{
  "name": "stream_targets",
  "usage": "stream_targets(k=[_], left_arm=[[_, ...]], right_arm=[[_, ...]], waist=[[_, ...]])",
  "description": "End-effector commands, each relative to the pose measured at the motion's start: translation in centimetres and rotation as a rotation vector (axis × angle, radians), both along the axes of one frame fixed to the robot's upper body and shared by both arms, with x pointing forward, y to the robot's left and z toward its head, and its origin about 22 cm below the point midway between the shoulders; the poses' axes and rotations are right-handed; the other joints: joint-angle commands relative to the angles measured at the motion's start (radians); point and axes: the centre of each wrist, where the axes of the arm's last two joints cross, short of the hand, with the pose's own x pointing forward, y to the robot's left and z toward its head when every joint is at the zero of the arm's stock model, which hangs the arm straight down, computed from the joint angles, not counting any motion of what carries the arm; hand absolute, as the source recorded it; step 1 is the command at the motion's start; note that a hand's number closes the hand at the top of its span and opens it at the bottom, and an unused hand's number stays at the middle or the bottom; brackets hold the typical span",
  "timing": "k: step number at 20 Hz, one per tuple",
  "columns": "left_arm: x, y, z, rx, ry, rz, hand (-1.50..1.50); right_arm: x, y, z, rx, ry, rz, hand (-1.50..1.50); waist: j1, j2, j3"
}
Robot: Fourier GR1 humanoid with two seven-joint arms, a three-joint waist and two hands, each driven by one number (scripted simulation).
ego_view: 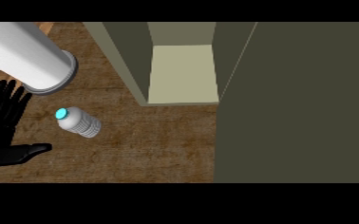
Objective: Pick up the bottled water, place it into the cabinet and close the cabinet
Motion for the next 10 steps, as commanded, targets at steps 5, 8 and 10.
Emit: stream_targets(k=[5,8,10], left_arm=[[1.5,0.6,-7.3,-0.104,0.097,0.000,-1.50],[1.5,0.4,-9.8,-0.112,0.112,-0.010,-1.50],[1.8,2.7,-9.4,-0.091,0.122,0.021,-1.50]], right_arm=[[-2.2,-0.6,2.2,-0.040,-0.051,0.009,-1.50],[-2.8,-0.2,2.8,-0.016,-0.045,0.001,-1.50],[-3.2,-0.4,2.7,-0.016,-0.053,-0.011,-1.50]], waist=[[-0.012,0.003,-0.001],[-0.012,0.004,-0.002],[-0.012,0.002,-0.001]])
